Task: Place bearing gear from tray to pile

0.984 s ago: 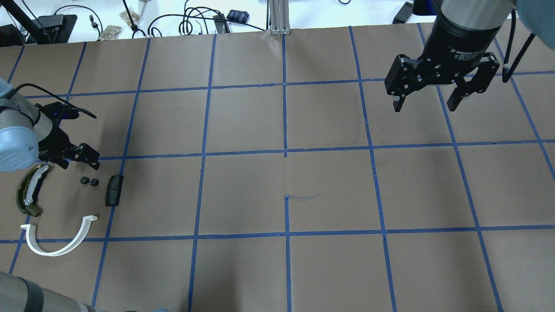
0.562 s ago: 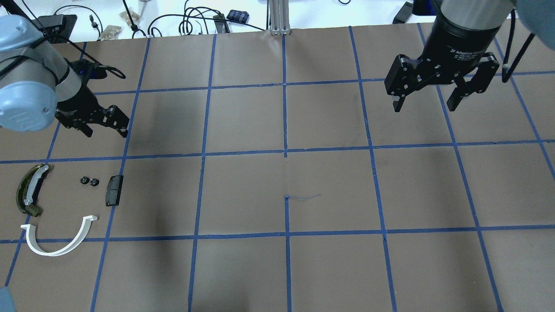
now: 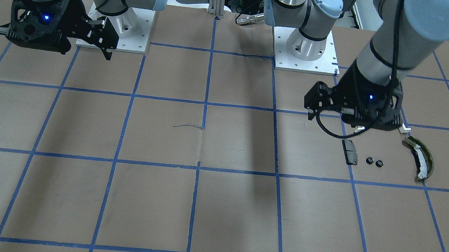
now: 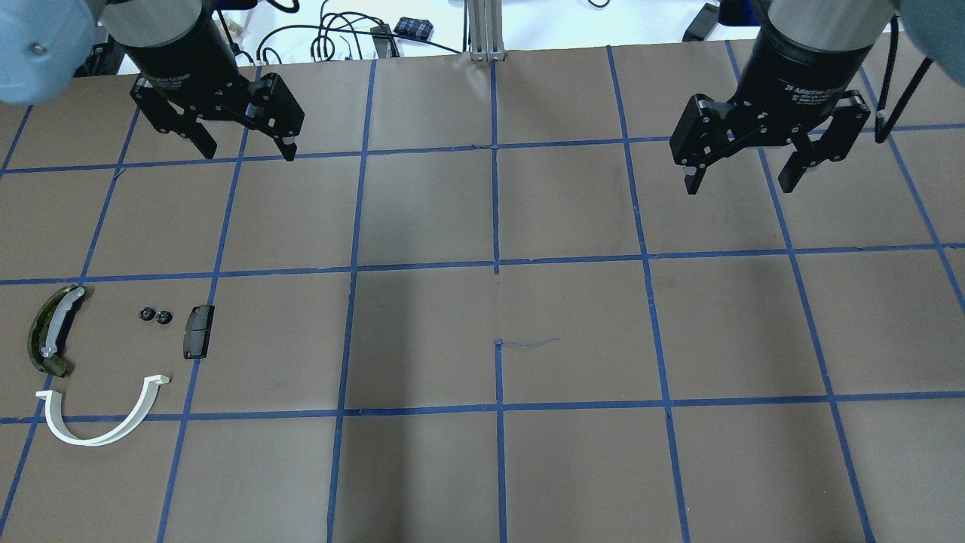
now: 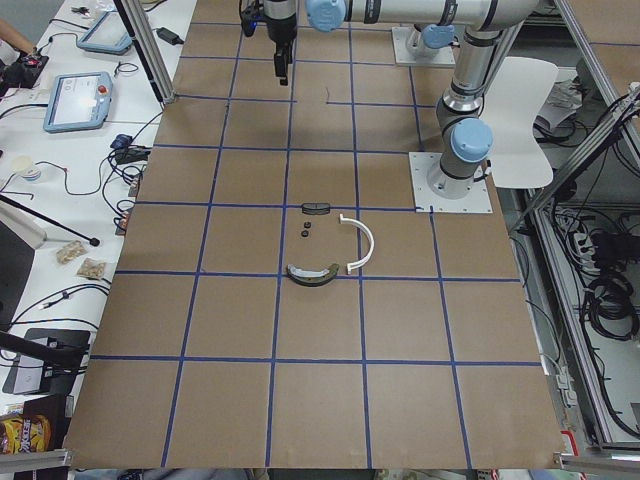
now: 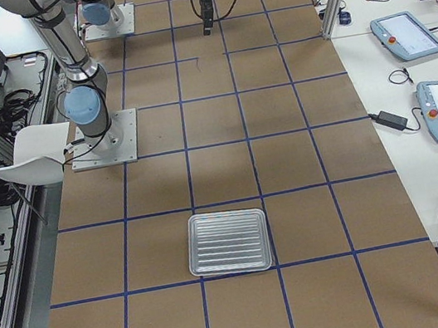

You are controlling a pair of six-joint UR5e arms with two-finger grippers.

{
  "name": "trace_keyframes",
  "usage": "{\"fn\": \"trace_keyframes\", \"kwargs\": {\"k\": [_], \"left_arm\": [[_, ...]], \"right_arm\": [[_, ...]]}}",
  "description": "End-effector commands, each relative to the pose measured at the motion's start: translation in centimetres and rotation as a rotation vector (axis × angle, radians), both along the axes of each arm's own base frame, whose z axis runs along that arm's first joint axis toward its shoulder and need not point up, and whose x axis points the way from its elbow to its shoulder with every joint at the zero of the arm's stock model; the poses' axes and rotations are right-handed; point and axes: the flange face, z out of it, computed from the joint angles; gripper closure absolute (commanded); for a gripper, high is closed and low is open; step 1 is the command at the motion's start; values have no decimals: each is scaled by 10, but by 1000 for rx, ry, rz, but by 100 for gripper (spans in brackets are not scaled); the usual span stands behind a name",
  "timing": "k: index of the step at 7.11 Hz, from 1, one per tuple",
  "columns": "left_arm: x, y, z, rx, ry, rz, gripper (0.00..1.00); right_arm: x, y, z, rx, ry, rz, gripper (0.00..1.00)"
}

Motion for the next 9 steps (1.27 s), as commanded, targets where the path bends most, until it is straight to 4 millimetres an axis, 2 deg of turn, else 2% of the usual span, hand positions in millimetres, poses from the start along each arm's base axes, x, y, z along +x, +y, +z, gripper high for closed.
{"fn": "trace_keyframes", "kwargs": {"k": [1,2,3,5,6,9], "left_arm": [[-9,32,20,-7,-5,-27,0],[-7,28,11,-48,0,-10,0],[2,16,5,-101,1,11,0],[15,23,5,-64,-3,95,0],[13,21,12,-76,-5,99,0],[14,24,13,-50,-1,103,0]], "right_arm": [[0,0,0,0,2,6,0],[0,0,0,0,2,6,0],[-1,0,0,0,2,4,0],[0,0,0,0,2,6,0],[0,0,0,1,3,6,0],[0,0,0,1,3,-2,0]]}}
